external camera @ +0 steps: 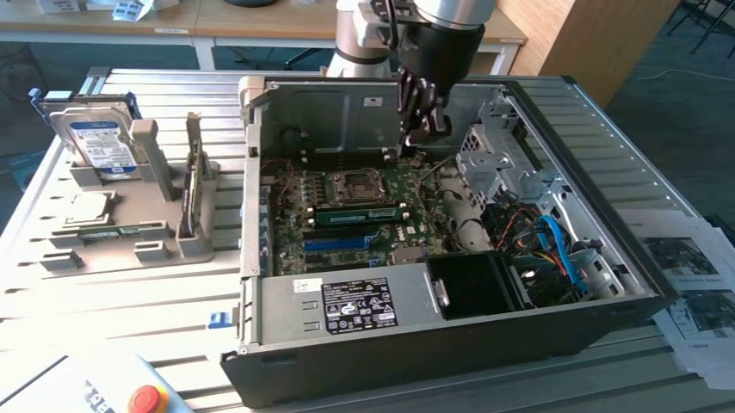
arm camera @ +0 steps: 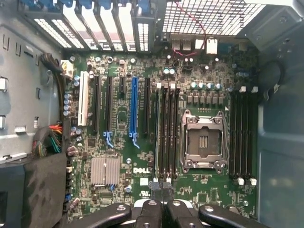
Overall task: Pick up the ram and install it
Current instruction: 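Press down the ram until it locks into place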
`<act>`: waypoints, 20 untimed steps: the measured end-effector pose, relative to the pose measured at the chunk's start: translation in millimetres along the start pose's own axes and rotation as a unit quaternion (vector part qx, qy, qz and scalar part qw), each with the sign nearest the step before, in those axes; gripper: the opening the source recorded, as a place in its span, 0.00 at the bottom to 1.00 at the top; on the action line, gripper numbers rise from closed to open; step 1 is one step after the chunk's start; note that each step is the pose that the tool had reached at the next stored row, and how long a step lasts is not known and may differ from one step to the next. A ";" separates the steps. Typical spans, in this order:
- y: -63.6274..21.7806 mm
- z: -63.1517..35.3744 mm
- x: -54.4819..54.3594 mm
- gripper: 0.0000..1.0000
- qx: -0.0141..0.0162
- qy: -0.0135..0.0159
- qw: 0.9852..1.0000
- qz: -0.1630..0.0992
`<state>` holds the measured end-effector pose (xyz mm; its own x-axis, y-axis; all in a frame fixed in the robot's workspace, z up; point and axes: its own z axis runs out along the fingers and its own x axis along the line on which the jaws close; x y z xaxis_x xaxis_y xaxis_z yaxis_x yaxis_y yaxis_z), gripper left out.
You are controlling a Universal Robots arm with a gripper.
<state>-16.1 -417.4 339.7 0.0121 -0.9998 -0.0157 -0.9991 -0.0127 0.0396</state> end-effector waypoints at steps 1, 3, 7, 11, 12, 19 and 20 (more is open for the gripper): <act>0.0 0.0 0.0 0.10 0.003 0.000 1.000 -0.001; 0.0 0.0 0.0 0.10 0.010 0.000 1.000 -0.004; 0.0 0.0 0.0 0.10 0.022 0.001 1.000 -0.007; 0.0 0.0 0.0 0.10 0.024 0.001 1.000 -0.007; 0.1 0.0 0.0 0.10 0.024 0.001 1.000 -0.007; 0.0 0.0 -0.1 0.10 0.026 -0.001 1.000 -0.006; 0.0 0.0 -0.1 0.10 0.026 -0.001 1.000 -0.006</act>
<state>-16.1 -417.3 339.6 0.0241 -0.9995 -0.0189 -0.9996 -0.0239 -0.0135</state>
